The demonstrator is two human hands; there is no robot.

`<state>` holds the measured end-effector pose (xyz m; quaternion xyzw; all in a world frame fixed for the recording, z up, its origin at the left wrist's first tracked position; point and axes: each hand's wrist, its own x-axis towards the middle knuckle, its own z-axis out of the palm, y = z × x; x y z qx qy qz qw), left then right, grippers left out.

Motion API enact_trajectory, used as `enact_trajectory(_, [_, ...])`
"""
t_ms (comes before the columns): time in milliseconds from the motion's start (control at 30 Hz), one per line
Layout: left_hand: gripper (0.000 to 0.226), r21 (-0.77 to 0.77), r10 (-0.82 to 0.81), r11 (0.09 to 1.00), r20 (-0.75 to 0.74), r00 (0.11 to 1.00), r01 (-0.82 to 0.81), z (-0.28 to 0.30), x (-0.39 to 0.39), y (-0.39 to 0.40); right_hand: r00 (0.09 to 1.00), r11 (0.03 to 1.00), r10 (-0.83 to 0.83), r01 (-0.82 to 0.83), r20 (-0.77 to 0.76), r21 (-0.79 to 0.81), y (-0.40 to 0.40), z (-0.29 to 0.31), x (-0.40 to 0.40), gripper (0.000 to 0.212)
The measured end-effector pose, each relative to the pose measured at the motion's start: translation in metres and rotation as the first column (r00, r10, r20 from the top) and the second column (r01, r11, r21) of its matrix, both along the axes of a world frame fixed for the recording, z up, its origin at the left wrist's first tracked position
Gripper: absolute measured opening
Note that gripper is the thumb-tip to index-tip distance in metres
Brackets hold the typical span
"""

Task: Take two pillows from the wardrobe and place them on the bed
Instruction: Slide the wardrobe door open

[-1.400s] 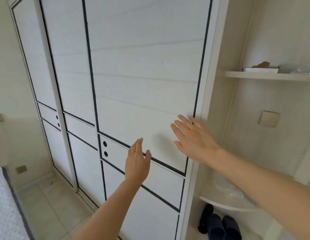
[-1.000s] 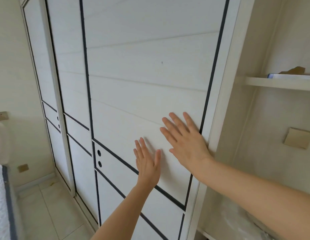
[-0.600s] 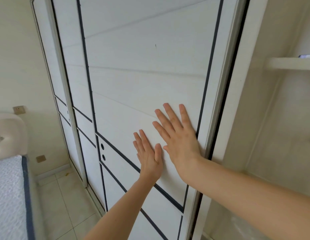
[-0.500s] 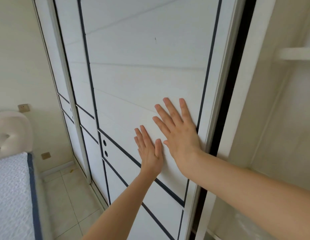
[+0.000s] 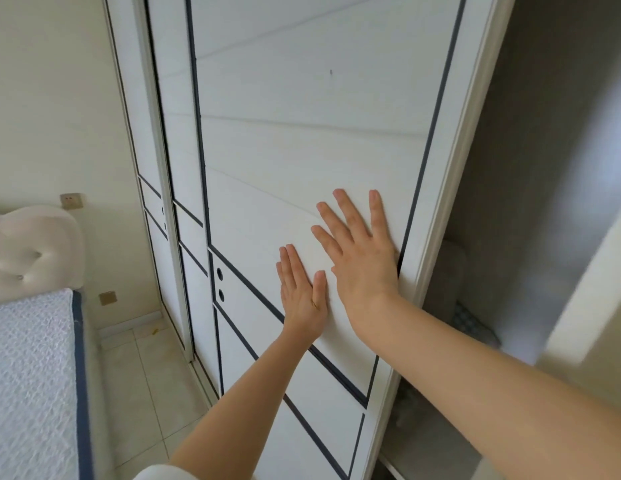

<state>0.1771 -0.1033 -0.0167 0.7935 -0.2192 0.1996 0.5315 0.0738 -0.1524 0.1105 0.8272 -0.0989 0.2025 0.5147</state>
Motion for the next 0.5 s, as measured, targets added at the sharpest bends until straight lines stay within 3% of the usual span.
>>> enact_trajectory(367, [0.088, -0.077, -0.027, 0.997, -0.049, 0.998, 0.023, 0.005, 0.086, 0.037, 0.995, 0.995, 0.091, -0.092, -0.031, -0.028, 0.027, 0.01, 0.084, 0.08])
enact_trajectory(500, [0.076, -0.088, -0.028, 0.996, -0.089, 0.996, 0.02, 0.006, 0.121, 0.054, 0.993, 0.992, 0.106, -0.109, -0.046, -0.062, 0.038, 0.01, 0.121, 0.072])
